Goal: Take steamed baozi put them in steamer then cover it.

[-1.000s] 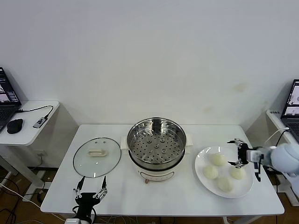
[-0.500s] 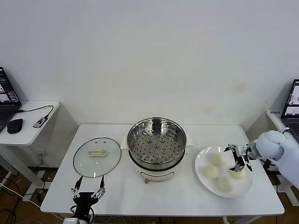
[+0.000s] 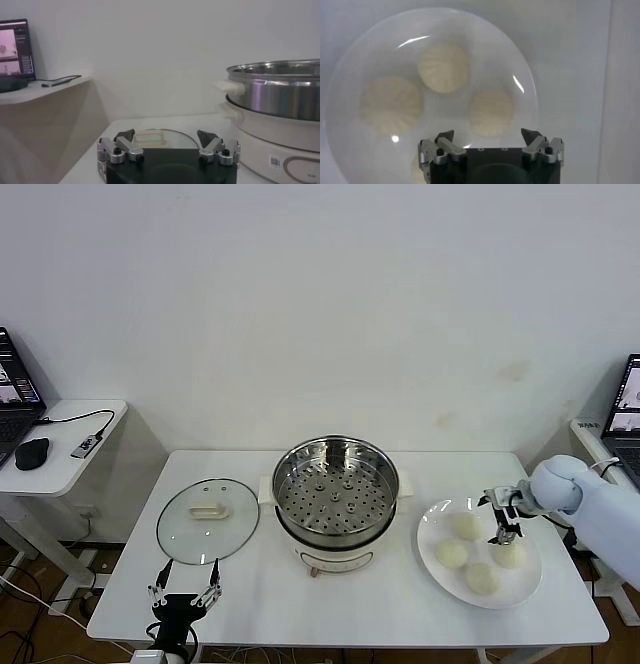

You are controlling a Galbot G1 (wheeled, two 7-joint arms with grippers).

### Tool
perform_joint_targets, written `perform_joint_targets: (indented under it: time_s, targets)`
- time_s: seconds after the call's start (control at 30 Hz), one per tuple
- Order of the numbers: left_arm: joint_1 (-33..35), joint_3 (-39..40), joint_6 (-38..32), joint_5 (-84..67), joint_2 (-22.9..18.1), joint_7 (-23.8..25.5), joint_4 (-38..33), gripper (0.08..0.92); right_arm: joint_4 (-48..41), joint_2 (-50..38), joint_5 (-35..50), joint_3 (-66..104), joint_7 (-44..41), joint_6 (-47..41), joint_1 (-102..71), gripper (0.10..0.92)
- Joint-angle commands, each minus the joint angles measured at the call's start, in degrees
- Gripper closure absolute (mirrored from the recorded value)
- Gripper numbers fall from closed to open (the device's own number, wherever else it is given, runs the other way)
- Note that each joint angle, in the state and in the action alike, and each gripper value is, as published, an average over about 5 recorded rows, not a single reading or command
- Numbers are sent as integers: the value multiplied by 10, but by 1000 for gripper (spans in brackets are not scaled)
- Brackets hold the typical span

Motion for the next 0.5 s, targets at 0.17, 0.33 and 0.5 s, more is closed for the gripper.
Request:
perform_joint_targets:
  time_s: [0.17,0.33,0.5]
  targets:
    - [-4,-2,1,0,2,0,4,177,-44,48,-4,-20,1,-7,14,237]
    - [-3,-4,1,-1,2,0,3,177,-49,50,-10,-22,2,-12,11,277]
    - [-1,-4,0,-1,2,0,2,177,-53,51,-11,-17,6,-14,6,293]
